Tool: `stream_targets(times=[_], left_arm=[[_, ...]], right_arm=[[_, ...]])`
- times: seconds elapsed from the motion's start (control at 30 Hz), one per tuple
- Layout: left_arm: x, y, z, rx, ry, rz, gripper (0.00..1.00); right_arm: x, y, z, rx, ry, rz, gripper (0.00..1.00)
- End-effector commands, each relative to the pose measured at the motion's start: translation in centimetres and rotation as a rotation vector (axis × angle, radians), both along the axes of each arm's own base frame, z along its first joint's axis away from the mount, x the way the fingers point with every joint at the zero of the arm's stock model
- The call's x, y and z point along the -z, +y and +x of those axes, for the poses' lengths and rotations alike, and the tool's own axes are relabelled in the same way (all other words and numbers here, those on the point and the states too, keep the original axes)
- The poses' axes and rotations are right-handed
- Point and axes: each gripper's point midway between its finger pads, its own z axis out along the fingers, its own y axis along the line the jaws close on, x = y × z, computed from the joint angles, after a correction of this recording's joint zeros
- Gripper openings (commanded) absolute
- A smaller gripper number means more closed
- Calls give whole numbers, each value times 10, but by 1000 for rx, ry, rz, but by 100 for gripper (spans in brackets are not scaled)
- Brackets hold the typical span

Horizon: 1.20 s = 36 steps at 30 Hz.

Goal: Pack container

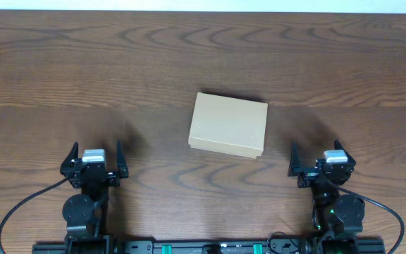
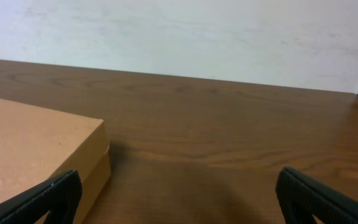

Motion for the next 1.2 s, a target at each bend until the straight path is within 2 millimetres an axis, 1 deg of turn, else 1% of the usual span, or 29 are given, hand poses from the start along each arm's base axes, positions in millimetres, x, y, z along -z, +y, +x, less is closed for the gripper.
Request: stream_targets(times=[0.0, 0.03, 0.27, 0.47, 1.17], left_arm=[[15, 4, -3, -29, 54, -19, 95], [18, 4, -4, -29, 65, -19, 95], [17, 4, -4, -27, 66, -4, 95], [10, 3, -5, -24, 33, -9, 95], [10, 2, -4, -19, 33, -27, 95]], right_arm=[[2, -2, 0, 7, -1, -9, 99], [2, -2, 0, 7, -1, -9, 99], [2, -2, 0, 7, -1, -9, 99], [2, -2, 0, 7, -1, -9, 99], [2, -2, 0, 7, -1, -9, 99]])
